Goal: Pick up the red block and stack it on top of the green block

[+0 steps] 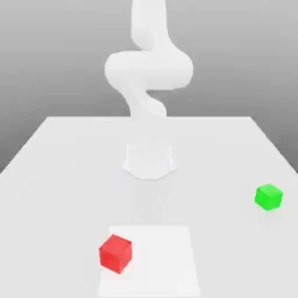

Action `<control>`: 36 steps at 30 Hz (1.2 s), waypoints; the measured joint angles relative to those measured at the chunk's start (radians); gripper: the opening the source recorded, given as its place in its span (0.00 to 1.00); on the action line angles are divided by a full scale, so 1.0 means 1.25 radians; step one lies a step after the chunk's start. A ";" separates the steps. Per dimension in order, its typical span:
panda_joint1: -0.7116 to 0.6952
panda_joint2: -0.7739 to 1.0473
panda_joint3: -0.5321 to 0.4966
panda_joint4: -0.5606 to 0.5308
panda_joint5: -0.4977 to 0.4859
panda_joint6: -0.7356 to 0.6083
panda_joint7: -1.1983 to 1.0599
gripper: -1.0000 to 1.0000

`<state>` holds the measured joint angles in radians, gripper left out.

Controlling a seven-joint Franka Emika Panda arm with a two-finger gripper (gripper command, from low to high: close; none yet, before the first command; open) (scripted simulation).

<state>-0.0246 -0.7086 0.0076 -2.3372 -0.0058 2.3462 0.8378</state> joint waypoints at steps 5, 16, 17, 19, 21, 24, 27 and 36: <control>-0.037 0.150 0.009 -0.061 -0.010 0.076 0.063 0.50; -0.095 0.469 0.002 -0.191 -0.022 0.237 0.188 0.50; -0.099 0.498 -0.001 -0.202 -0.020 0.252 0.198 0.50; -0.109 0.556 -0.005 -0.226 -0.013 0.281 0.214 0.50; -0.115 0.614 -0.006 -0.248 -0.001 0.312 0.226 0.50; -0.116 0.700 -0.006 -0.248 0.005 0.378 0.230 0.50; -0.115 0.787 -0.006 -0.237 0.006 0.451 0.231 0.50; -0.117 0.782 -0.005 -0.238 0.004 0.447 0.233 0.00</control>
<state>-0.1705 0.2694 0.0016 -2.6346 -0.0013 2.9049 1.1288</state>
